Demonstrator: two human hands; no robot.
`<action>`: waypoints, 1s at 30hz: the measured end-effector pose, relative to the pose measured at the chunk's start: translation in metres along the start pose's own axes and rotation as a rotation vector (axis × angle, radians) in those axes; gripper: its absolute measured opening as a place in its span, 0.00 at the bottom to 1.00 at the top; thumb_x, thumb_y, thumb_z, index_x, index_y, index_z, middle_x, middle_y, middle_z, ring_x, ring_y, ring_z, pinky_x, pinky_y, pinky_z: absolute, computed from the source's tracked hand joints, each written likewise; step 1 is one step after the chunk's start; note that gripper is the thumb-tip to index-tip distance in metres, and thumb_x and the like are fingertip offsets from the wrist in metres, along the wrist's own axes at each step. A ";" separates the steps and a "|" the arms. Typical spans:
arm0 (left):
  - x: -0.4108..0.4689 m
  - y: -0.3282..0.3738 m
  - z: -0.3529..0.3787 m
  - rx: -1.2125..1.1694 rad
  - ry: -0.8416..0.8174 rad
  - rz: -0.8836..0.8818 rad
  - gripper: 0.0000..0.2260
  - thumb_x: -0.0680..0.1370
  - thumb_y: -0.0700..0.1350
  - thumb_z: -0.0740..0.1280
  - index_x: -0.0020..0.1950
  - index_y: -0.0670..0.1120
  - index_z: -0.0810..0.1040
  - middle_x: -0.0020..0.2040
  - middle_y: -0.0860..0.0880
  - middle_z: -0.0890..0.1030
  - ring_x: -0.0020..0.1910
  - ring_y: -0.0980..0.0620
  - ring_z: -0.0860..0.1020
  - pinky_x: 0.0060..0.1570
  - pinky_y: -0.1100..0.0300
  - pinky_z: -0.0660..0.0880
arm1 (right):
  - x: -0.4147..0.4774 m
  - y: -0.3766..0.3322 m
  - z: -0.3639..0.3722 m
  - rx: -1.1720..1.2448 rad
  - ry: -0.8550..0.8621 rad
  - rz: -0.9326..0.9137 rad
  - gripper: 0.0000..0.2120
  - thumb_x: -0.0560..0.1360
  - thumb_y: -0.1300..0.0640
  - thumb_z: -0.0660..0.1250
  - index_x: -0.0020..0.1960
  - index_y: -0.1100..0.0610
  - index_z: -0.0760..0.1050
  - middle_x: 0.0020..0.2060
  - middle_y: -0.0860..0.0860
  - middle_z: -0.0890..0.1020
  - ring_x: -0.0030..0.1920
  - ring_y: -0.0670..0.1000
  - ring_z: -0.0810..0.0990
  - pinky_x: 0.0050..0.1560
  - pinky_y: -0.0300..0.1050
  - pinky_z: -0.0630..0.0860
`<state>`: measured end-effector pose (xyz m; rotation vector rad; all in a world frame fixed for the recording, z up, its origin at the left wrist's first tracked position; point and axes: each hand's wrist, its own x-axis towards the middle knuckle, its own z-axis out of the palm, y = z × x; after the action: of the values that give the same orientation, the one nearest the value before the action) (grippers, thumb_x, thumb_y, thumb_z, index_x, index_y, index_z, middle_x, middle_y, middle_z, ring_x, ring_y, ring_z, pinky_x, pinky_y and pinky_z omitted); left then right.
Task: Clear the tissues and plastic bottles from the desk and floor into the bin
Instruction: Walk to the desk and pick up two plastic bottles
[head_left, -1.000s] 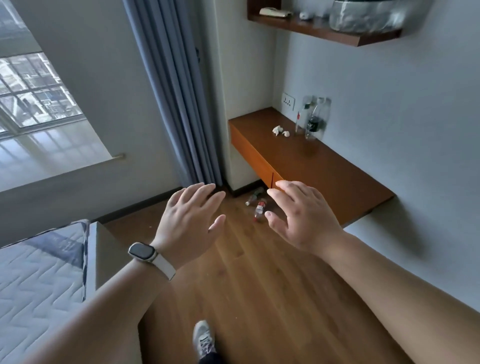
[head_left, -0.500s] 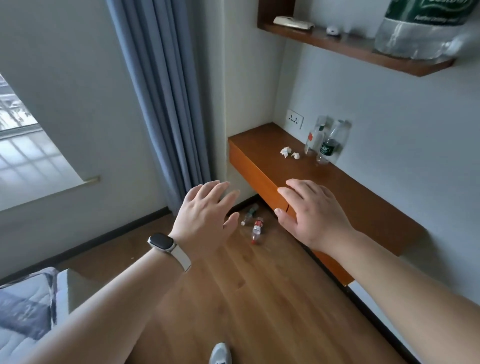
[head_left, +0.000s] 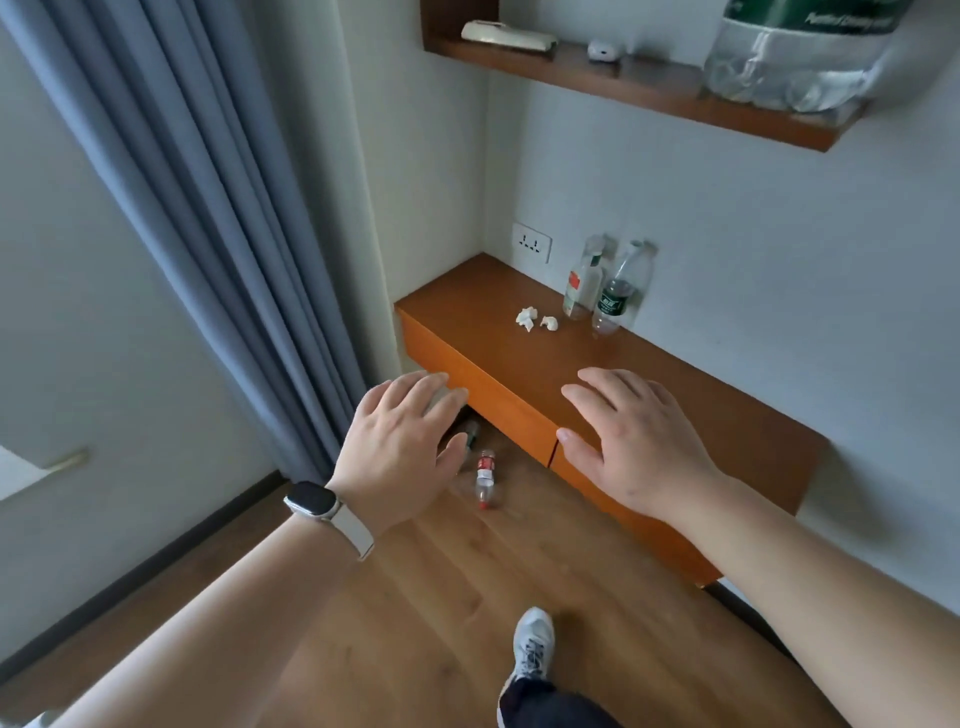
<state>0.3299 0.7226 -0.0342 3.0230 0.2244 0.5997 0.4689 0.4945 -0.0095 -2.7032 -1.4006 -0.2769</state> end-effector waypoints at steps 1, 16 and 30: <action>0.010 -0.001 0.006 0.001 -0.003 0.012 0.19 0.78 0.54 0.62 0.66 0.49 0.75 0.66 0.48 0.76 0.68 0.44 0.71 0.65 0.45 0.69 | 0.005 0.007 0.005 -0.011 -0.003 0.004 0.25 0.79 0.42 0.53 0.66 0.56 0.73 0.63 0.54 0.75 0.64 0.56 0.72 0.61 0.55 0.72; 0.217 -0.022 0.082 0.068 -0.151 0.103 0.19 0.78 0.54 0.61 0.68 0.50 0.75 0.68 0.48 0.76 0.70 0.44 0.71 0.67 0.43 0.68 | 0.153 0.131 0.059 0.038 -0.059 0.102 0.24 0.79 0.40 0.53 0.66 0.53 0.72 0.65 0.53 0.74 0.66 0.56 0.71 0.65 0.55 0.70; 0.361 -0.007 0.154 0.023 -0.241 0.166 0.20 0.80 0.56 0.61 0.71 0.53 0.70 0.72 0.51 0.72 0.73 0.48 0.67 0.71 0.47 0.63 | 0.224 0.236 0.086 0.068 -0.030 0.251 0.24 0.78 0.40 0.53 0.65 0.53 0.71 0.63 0.51 0.74 0.65 0.55 0.72 0.63 0.54 0.70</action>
<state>0.7179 0.7811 -0.0417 3.1185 -0.0305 0.2370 0.7982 0.5514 -0.0472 -2.7968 -1.0402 -0.1675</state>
